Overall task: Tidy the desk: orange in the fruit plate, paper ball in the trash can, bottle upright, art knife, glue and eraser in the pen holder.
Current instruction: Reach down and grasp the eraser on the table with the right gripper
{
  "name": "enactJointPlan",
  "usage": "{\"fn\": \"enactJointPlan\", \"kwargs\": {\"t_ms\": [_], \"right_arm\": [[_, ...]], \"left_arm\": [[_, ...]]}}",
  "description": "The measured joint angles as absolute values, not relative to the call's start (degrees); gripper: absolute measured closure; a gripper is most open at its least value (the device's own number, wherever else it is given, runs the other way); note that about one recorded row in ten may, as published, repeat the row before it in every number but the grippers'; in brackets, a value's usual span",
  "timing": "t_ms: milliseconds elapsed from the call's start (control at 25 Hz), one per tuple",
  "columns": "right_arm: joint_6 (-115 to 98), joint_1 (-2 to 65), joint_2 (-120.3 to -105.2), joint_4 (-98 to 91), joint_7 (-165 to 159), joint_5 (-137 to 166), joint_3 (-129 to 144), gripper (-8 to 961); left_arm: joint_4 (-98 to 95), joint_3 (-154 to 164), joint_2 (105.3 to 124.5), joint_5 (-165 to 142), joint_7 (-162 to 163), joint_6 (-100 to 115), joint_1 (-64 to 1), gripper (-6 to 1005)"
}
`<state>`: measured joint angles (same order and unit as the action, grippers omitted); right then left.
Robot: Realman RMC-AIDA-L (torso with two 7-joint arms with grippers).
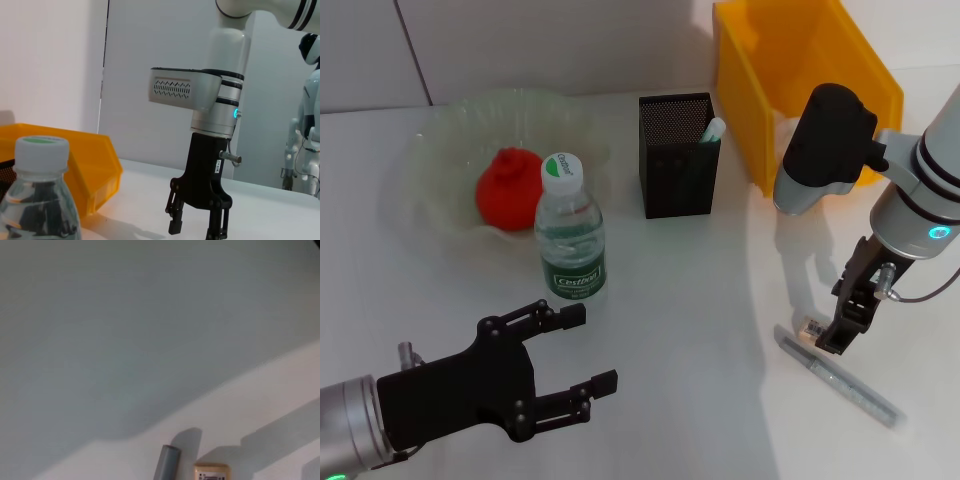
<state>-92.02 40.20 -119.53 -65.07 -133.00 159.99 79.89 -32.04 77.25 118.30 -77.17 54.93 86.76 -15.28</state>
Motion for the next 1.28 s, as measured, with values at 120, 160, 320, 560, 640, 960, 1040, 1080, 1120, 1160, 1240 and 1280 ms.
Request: {"fn": "enactJointPlan", "kwargs": {"t_ms": [120, 160, 320, 560, 640, 960, 1040, 1080, 1120, 1160, 1240, 1280], "right_arm": [[-91.72, 40.13, -119.53, -64.72, -133.24, 159.94, 80.43, 201], [-91.59, 40.10, -119.53, -64.57, -133.35, 159.92, 80.62, 201], [-91.07, 40.08, -119.55, -64.29, -133.49, 159.87, 81.11, 200], [-91.20, 40.81, -119.45, -63.38, -133.65, 158.40, 80.38, 267], [-91.30, 41.29, -119.32, -62.37, -133.68, 158.05, 80.23, 305], [-91.24, 41.48, -119.27, -61.71, -133.69, 158.01, 80.64, 469], [-91.27, 41.48, -119.26, -61.81, -133.69, 158.07, 80.40, 510], [-91.20, 41.49, -119.26, -61.81, -133.69, 158.16, 80.34, 560], [-91.13, 41.48, -119.26, -61.76, -133.68, 158.19, 80.46, 610], [-91.13, 41.48, -119.26, -61.76, -133.68, 158.19, 80.46, 620], [-91.06, 41.46, -119.26, -61.55, -133.66, 158.25, 80.64, 639], [-91.02, 41.47, -119.26, -61.31, -133.47, 158.28, 80.65, 649]], "left_arm": [[-31.98, 77.26, 118.30, -77.17, 54.93, 86.76, -15.28, 213], [-31.98, 77.26, 118.30, -77.17, 54.93, 86.76, -15.29, 213], [-31.98, 77.26, 118.30, -77.17, 54.93, 86.75, -15.29, 213], [-31.99, 77.26, 118.30, -77.17, 54.93, 86.76, -15.29, 213], [-31.99, 77.26, 118.29, -77.17, 54.93, 86.77, -15.29, 213], [-31.99, 77.28, 118.30, -77.17, 55.06, 86.88, -15.35, 213], [-32.00, 77.31, 118.29, -77.17, 55.11, 86.89, -15.41, 213], [-31.99, 77.34, 118.30, -77.17, 55.16, 86.91, -15.52, 213], [-31.99, 77.34, 118.30, -77.17, 55.16, 86.91, -15.52, 213], [-31.99, 77.35, 118.30, -77.17, 55.25, 86.93, -15.56, 213], [-31.99, 77.35, 118.30, -77.17, 55.25, 86.93, -15.56, 213], [-31.99, 77.35, 118.30, -77.17, 55.35, 87.01, -15.56, 213]]}}
